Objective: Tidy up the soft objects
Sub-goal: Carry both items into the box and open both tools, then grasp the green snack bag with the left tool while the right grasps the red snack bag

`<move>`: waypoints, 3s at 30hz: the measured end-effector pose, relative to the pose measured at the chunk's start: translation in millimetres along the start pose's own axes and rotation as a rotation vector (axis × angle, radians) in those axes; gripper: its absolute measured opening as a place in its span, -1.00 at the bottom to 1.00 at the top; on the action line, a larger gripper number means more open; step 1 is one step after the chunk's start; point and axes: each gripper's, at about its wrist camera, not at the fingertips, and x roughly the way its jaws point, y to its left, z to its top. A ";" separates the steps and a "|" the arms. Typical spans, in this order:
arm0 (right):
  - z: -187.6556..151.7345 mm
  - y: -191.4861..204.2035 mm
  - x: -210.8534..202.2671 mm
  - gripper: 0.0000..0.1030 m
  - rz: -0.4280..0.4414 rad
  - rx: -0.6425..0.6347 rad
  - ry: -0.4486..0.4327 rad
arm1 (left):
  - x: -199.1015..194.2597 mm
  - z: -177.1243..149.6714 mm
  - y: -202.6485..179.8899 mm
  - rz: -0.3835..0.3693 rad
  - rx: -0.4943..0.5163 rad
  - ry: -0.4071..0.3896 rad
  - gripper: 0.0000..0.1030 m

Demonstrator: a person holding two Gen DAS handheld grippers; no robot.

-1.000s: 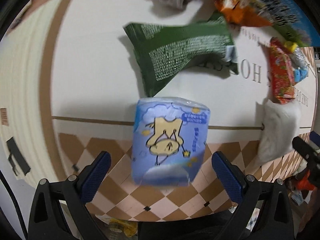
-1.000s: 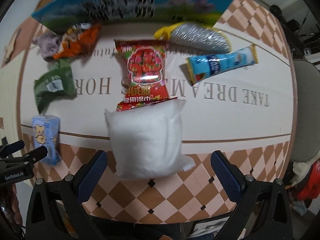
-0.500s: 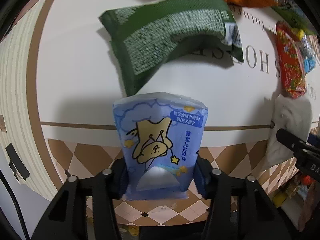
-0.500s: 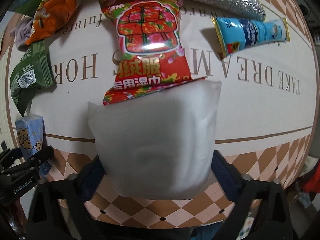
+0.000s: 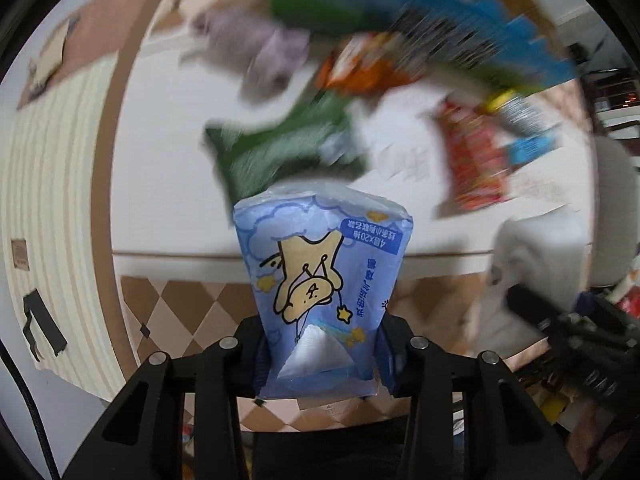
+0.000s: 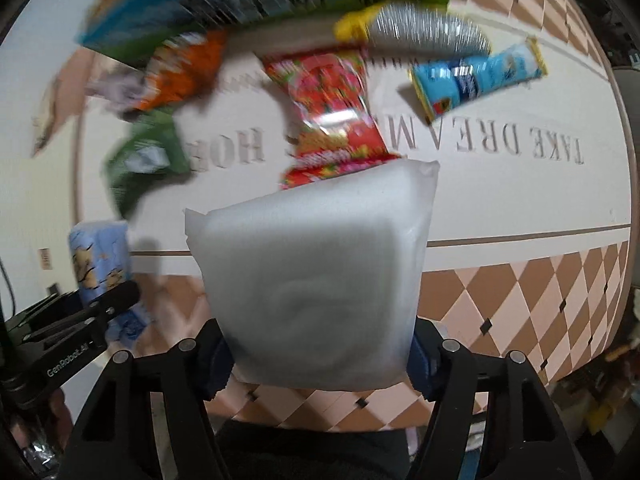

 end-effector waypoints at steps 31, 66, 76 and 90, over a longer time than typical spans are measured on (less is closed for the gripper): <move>384.1 14.9 -57.9 0.39 -0.007 -0.078 -0.116 | 15.3 394.0 -78.1 -0.112 -0.066 0.059 -0.23; 180.9 5.4 -112.8 1.00 0.010 -0.176 -0.176 | -50.6 142.1 -60.6 0.351 0.468 -0.178 0.95; 129.4 -1.6 -15.7 1.00 0.019 -0.090 -0.019 | 90.7 100.6 -34.2 0.438 0.641 0.129 0.95; 129.4 18.1 51.5 -0.06 -0.071 -0.095 0.106 | 92.1 100.0 34.1 -0.017 -0.147 0.265 -0.26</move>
